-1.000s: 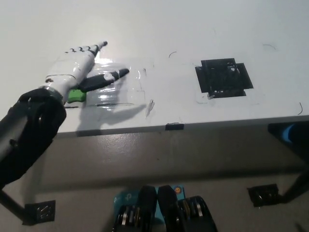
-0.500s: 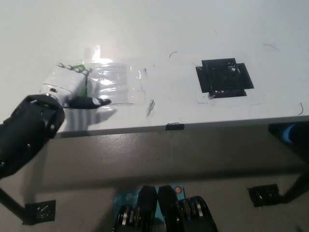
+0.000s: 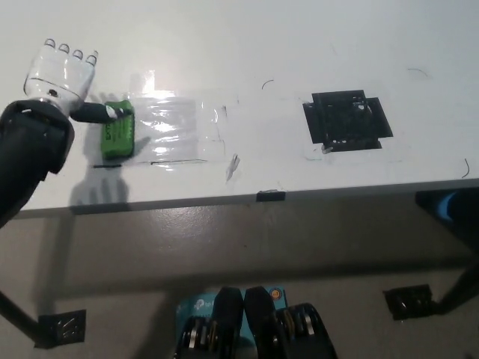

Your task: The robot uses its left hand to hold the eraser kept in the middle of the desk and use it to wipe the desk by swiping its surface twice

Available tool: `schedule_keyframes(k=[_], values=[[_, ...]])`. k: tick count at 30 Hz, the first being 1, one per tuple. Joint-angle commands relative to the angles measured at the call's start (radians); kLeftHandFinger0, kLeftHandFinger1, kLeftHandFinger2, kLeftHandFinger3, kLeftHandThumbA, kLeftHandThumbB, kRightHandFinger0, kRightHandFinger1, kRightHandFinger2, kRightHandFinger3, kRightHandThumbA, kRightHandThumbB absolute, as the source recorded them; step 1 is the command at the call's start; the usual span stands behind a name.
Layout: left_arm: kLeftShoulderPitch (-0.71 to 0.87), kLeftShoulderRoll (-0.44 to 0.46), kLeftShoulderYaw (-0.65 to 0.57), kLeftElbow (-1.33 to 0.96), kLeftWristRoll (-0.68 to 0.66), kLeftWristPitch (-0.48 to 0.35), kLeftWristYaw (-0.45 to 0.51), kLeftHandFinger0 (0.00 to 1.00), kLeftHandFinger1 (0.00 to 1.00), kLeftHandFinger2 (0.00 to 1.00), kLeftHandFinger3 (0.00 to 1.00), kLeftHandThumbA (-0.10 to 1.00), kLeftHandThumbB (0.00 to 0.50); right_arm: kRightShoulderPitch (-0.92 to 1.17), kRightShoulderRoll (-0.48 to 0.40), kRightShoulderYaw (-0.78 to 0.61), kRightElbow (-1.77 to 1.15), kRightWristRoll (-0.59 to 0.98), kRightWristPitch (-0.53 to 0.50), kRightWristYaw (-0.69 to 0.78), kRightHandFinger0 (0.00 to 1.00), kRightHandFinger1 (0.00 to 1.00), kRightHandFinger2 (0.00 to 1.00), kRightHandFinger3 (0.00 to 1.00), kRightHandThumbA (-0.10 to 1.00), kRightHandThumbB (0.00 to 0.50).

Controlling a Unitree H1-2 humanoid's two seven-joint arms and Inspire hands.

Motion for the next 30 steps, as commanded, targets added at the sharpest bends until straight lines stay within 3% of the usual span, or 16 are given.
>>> schedule_keyframes(k=[1,4,8,25,30], values=[[0.021,-0.03,0.064,0.018,0.026,-0.027,0.084,1.0,1.0,1.0,1.0,1.0,0.5,0.009,-0.026,-0.014,-0.028,0.029,-0.051,0.016,0.0,0.0,0.0,0.44,1.0,0.319],[0.047,-0.068,0.091,0.038,0.015,-0.046,0.089,1.0,1.0,1.0,1.0,1.0,0.5,0.01,-0.022,-0.015,-0.04,0.036,-0.03,0.012,0.0,0.0,0.0,0.44,1.0,0.31],[0.071,-0.09,0.114,0.032,0.028,-0.055,0.083,1.0,1.0,1.0,1.0,1.0,0.5,0.007,-0.02,-0.011,-0.035,0.031,-0.047,0.007,0.0,0.0,0.0,0.46,1.0,0.261],[0.18,-0.127,0.271,0.073,-0.044,-0.085,0.098,1.0,1.0,1.0,1.0,1.0,0.5,0.002,-0.005,-0.006,-0.032,0.033,-0.047,-0.001,0.0,0.0,0.0,0.42,1.0,0.162],[0.253,-0.148,0.357,0.084,-0.104,-0.098,0.12,1.0,1.0,1.0,1.0,1.0,0.481,-0.01,-0.009,-0.007,-0.027,0.039,-0.057,0.004,0.0,0.0,0.0,0.42,1.0,0.177]])
